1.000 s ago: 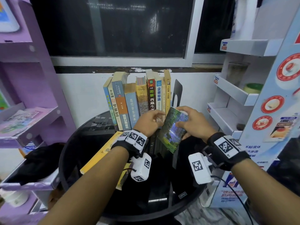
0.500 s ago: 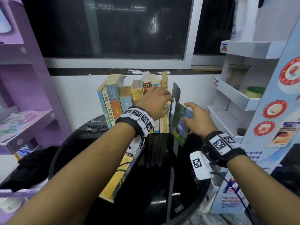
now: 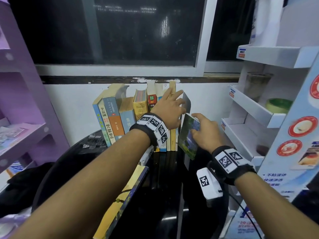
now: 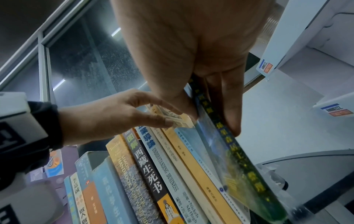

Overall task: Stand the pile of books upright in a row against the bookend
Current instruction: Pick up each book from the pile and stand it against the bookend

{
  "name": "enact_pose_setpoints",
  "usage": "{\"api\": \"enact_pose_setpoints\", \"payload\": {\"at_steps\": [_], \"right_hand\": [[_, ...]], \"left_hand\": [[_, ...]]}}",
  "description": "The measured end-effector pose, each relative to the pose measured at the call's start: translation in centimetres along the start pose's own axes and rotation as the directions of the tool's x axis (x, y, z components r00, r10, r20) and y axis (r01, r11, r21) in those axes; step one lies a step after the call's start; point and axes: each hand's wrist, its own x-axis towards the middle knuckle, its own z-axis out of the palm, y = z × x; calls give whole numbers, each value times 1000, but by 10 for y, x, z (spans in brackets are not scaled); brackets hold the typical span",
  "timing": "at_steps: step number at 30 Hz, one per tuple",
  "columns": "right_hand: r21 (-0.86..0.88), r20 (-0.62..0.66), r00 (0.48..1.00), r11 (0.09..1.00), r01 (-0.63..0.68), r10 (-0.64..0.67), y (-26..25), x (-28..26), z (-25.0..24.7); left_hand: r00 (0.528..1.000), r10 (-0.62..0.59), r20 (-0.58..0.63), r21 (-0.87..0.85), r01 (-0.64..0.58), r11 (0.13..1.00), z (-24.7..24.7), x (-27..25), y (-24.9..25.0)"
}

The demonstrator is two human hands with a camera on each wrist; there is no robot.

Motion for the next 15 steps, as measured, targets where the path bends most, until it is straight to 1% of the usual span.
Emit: {"api": "enact_pose_setpoints", "payload": {"at_steps": [6, 9, 15], "right_hand": [[-39, -12, 1000, 999, 22, -23, 0, 15, -3], [-33, -6, 999, 999, 39, -39, 0, 19, 3], [16, 22, 999, 999, 29, -29, 1, 23, 20]], "left_hand": [[995, 49, 89, 101, -58, 993, 10, 5, 0], [995, 68, 78, 112, -77, 991, 12, 5, -2], [995, 86, 54, 113, -92, 989, 17, 6, -8]]}}
